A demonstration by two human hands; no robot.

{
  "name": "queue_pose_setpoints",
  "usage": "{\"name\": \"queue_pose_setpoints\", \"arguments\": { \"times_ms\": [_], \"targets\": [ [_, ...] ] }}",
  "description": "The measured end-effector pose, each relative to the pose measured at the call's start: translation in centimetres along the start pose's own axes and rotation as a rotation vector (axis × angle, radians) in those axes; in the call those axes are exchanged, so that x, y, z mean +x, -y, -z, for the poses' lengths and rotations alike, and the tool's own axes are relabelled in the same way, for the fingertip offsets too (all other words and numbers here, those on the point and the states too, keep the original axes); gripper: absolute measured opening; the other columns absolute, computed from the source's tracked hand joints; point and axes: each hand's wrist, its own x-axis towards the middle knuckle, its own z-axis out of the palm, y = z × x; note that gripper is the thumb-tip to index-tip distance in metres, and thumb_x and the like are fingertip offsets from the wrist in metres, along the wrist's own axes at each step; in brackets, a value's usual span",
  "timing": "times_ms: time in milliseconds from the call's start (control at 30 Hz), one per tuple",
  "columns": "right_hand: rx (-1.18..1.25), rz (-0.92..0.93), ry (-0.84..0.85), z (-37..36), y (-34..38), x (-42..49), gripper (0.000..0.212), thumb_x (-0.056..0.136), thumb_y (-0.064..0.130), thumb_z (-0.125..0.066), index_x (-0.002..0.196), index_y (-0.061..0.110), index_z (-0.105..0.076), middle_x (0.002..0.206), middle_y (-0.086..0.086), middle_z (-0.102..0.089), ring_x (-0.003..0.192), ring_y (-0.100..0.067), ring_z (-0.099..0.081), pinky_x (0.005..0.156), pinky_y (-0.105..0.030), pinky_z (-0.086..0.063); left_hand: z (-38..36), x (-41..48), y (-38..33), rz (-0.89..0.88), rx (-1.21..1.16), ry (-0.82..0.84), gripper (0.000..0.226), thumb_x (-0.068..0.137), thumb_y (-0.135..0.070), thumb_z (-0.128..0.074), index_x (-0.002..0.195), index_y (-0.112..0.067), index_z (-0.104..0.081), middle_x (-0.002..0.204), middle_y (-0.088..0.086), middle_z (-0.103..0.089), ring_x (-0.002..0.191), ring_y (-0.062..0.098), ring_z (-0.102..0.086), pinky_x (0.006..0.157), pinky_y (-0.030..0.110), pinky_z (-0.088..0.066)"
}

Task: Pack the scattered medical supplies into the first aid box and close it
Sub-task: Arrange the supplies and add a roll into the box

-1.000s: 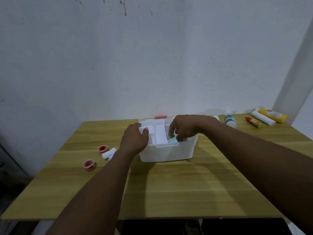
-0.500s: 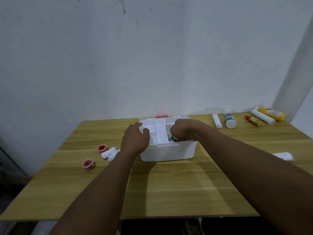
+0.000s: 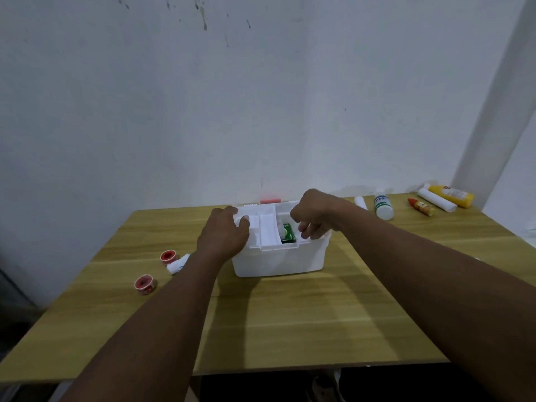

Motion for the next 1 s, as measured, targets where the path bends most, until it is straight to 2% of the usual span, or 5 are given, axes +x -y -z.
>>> {"name": "queue_pose_setpoints", "arguments": {
  "times_ms": [233, 633, 767, 933, 1000],
  "targets": [
    [0.01, 0.079, -0.19, 4.8, -2.0, -1.8, 0.025, 0.087, 0.008, -0.05, 0.105, -0.005, -0.062, 0.098, -0.021, -0.072, 0.069, -0.027, -0.071, 0.059, -0.032, -0.055, -0.2, 0.2, -4.0, -0.133, 0.05, -0.028, 0.048, 0.096, -0.04, -0.054, 0.139, -0.02, -0.053, 0.146, 0.011, -0.045, 0.133, 0.033, -0.044, 0.103, 0.045, -0.042],
    [-0.074, -0.034, -0.377, 14.1, -11.3, -1.5, 0.02, 0.087, 0.012, -0.056, 0.096, -0.002, -0.067, 0.097, -0.022, -0.073, 0.083, -0.032, -0.073, 0.061, -0.037, -0.058, -7.1, 1.7, -16.7, -0.423, -0.004, 0.1, 0.042, 0.093, -0.039, -0.053, 0.131, -0.023, -0.058, 0.125, 0.002, -0.061, 0.117, 0.023, -0.055, 0.098, 0.043, -0.046],
    [-0.179, -0.039, -0.474, 18.0, -15.6, 0.2, 0.026, 0.088, 0.014, -0.055, 0.099, -0.005, -0.068, 0.099, -0.021, -0.069, 0.082, -0.031, -0.063, 0.077, -0.042, -0.057, -11.1, 3.1, -20.9, -0.433, 0.013, 0.199, 0.044, 0.093, -0.041, -0.055, 0.133, -0.023, -0.056, 0.127, 0.0, -0.061, 0.115, 0.02, -0.057, 0.091, 0.035, -0.047],
    [-0.329, -0.096, -0.509, 23.1, -20.9, 4.3, 0.026, 0.09, 0.019, -0.05, 0.079, -0.001, -0.061, 0.086, -0.017, -0.065, 0.074, -0.026, -0.056, 0.061, -0.032, -0.043, -16.7, 6.6, -25.5, -0.361, 0.146, 0.346, 0.048, 0.09, -0.041, -0.058, 0.133, -0.02, -0.054, 0.132, 0.003, -0.057, 0.108, 0.023, -0.057, 0.083, 0.033, -0.044],
    [-0.372, -0.101, -0.509, 24.9, -22.7, 6.3, 0.028, 0.09, 0.02, -0.05, 0.091, -0.003, -0.066, 0.094, -0.015, -0.067, 0.085, -0.03, -0.061, 0.071, -0.036, -0.051, -18.6, 8.1, -26.8, -0.343, 0.253, 0.415, 0.047, 0.088, -0.04, -0.06, 0.128, -0.017, -0.054, 0.127, 0.006, -0.055, 0.103, 0.025, -0.056, 0.078, 0.032, -0.041]
  ]
}}
